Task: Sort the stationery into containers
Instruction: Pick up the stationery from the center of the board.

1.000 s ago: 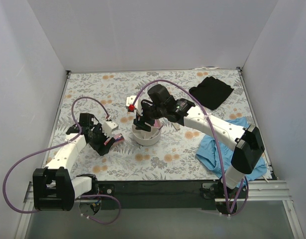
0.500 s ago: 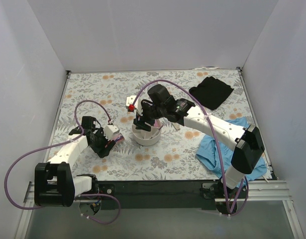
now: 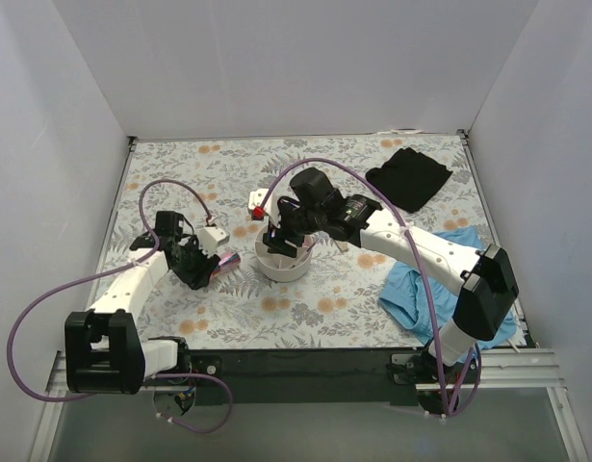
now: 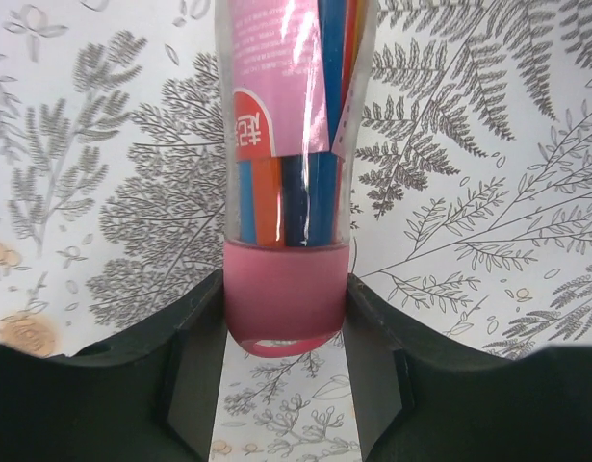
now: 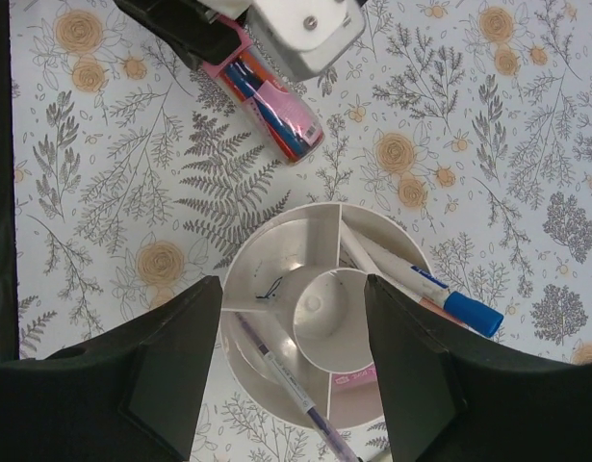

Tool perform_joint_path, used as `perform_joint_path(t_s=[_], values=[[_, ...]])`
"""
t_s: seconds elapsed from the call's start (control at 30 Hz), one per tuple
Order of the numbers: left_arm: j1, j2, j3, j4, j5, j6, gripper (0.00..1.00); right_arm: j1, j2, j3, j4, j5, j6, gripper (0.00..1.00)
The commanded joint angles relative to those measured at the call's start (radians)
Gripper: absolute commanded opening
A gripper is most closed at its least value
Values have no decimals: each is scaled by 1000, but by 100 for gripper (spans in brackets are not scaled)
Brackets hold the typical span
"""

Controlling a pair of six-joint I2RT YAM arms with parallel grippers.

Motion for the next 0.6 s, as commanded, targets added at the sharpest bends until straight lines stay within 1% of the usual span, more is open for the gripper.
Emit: perform_joint_path(t_s=[0.0,0.17,0.3,0.43,0.5,0.57], values=[[-5,-74,122,-67,33,-23,5,2,-60,-24,39,17,-3,70],[-5,-71,200,-55,52,-55,6,2,-69,-36,49,23,-5,70],[-5,-4,266,-55,92,-101,10,2,-66,-31,53,25,-3,70],[-5,47,310,-55,108,-124,11,0,-63,-25,54,31,-3,70],[-5,71,340,-101,113,-103,10,2,-68,-25,56,37,-3,70],[-5,105,409,-202,115,-86,7,0,-77,-34,57,45,-5,70]])
